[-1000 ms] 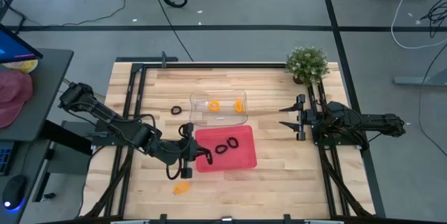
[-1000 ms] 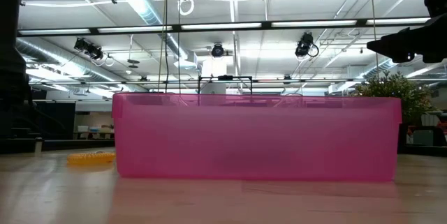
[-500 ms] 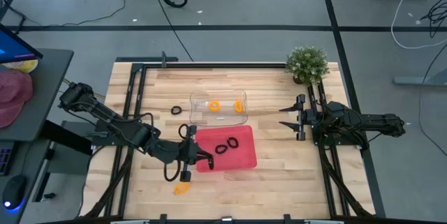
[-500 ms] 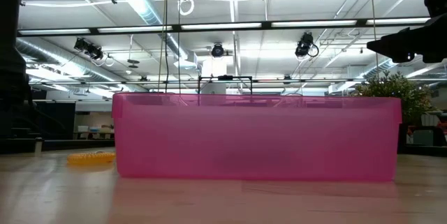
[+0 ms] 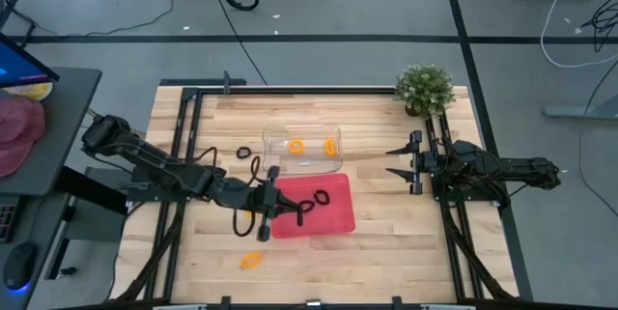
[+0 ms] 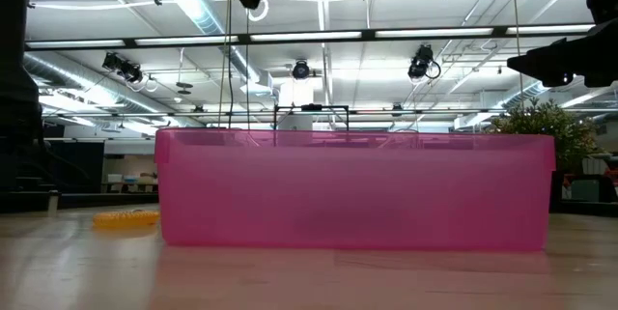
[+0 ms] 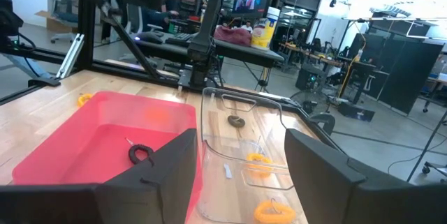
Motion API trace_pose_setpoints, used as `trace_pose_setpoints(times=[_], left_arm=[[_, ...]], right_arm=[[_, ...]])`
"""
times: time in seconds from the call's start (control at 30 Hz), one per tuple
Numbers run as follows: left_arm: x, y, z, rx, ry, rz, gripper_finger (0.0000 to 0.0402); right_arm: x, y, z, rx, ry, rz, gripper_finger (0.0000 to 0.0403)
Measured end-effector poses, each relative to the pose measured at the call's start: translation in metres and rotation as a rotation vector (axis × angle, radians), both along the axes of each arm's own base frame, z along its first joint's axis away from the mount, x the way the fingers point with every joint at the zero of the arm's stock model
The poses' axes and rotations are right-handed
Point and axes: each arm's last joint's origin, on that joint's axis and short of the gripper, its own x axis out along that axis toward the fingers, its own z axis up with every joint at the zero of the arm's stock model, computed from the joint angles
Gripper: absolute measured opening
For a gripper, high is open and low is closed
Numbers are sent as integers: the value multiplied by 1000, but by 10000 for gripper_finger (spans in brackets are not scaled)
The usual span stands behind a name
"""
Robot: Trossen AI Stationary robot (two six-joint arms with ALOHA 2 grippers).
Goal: Sort spring keychains
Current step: Put the black spring keychain into the red bin
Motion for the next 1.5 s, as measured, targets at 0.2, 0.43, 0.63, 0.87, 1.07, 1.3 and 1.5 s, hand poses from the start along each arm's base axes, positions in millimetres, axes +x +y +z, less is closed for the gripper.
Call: trace_pose_setpoints(times=[0.2,0.43,0.63,0.87,1.07,1.3,1.5], left_arm=[[-3,-7,-2,29,11,-50,5],[-7,-10,-9,23,84,4,5],[-6,-2,-15,-7,160,13,5],[-5,5,-19,-23,203,21,5],[-4,7,-19,-22,210,35,5],[-4,7,-4,23,340,105,5],[-6,11,-3,-6,430,88,5]], right_arm=[[0,0,0,0,0,0,222],[0,0,0,0,0,0,222],[0,0,0,0,0,0,222],[0,0,0,0,0,0,222],[0,0,0,0,0,0,222],[0,0,0,0,0,0,222],[0,0,0,0,0,0,222]])
